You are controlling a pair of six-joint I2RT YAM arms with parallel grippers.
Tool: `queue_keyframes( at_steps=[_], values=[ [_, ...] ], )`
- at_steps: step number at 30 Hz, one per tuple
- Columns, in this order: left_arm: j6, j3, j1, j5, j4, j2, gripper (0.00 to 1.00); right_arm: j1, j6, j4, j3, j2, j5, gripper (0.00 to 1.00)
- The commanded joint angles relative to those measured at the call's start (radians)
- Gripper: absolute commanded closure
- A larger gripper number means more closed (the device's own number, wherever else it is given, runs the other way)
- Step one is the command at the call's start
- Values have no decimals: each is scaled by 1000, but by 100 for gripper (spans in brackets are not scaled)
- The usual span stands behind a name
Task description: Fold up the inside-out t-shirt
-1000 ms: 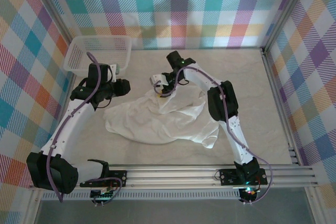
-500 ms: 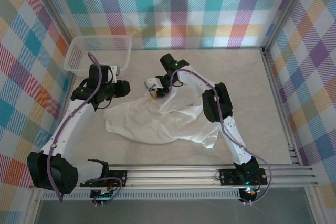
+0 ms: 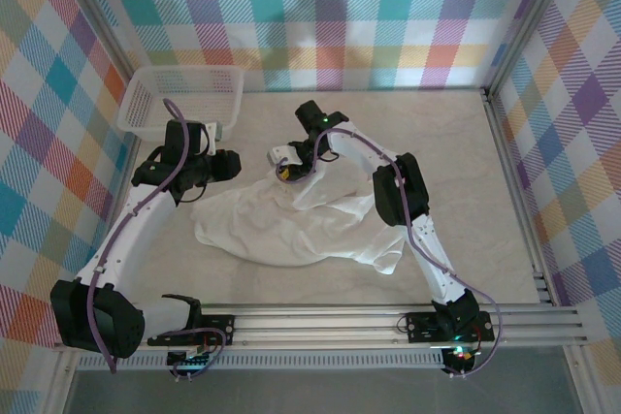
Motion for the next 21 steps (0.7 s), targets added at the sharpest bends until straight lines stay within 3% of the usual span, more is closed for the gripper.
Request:
queue_keyframes(
  at_steps=[1, 5, 8, 11, 16, 21],
  values=[
    [5, -11, 0, -3, -6, -8, 67, 4, 9, 5, 13, -5, -40, 84],
    [1, -11, 0, 2, 0, -3, 67, 4, 17, 26, 6, -18, -30, 100],
    [-30, -9, 3, -44, -24, -2, 67, 4, 47, 56, -7, -54, -47, 100],
    [-111, -2, 50, -87, -111, 11, 67, 4, 213, 242, -99, -161, -21, 100],
    [-248, -53, 219, -9, -243, 59, 67, 4, 496, 653, -423, -447, 181, 100],
    [-395, -177, 271, -125, -238, 63, 69, 5, 809, 838, -670, -686, 433, 100]
  ],
)
